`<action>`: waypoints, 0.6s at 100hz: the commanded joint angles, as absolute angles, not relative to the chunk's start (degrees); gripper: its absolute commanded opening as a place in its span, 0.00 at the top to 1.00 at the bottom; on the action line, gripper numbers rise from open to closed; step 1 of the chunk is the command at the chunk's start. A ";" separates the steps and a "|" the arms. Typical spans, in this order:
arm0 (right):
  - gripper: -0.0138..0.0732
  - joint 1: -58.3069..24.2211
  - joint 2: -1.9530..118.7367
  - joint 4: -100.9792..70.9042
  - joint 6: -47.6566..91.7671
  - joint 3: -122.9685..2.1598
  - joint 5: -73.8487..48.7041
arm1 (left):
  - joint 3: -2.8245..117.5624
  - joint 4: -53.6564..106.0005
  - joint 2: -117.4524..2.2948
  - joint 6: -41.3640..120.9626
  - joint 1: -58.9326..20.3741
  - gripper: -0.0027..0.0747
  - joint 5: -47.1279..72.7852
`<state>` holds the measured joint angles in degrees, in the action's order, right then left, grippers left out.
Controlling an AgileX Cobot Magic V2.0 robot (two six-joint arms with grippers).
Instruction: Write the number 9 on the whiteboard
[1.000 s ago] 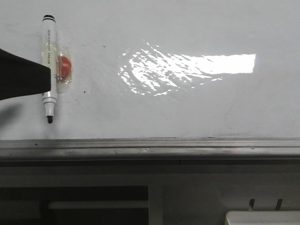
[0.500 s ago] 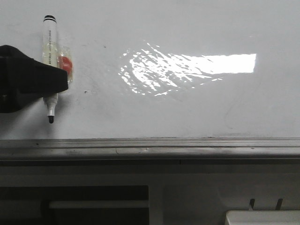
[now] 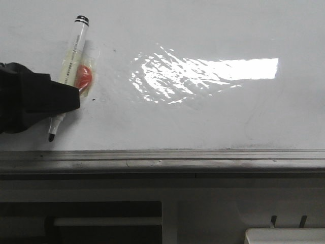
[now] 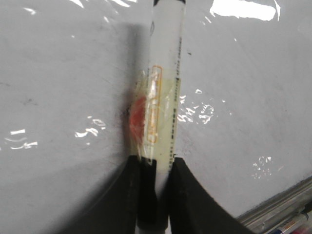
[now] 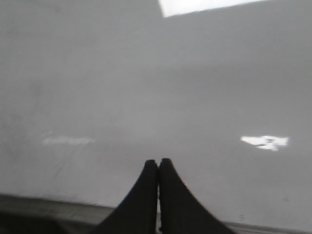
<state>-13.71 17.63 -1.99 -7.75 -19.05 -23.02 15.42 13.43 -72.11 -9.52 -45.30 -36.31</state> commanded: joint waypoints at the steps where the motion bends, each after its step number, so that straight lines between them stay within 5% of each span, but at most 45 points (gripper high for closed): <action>1: 0.92 -21.58 21.25 -1.57 -7.45 -22.22 -19.73 | 16.44 12.04 -71.09 -10.20 -45.44 0.99 -35.10; 20: 0.89 -37.17 32.08 -1.57 -6.11 -29.13 -18.08 | 16.44 -2.62 -63.83 -9.98 -45.44 0.99 -31.88; 43: 0.51 -52.62 47.52 -1.93 -6.12 -40.27 -17.33 | 16.44 -25.75 -53.82 -9.83 -45.44 0.99 -29.71; 60: 0.49 -57.77 56.42 -1.68 -6.12 -47.72 -17.53 | 16.44 -33.02 -52.01 -9.83 -45.44 0.99 -26.70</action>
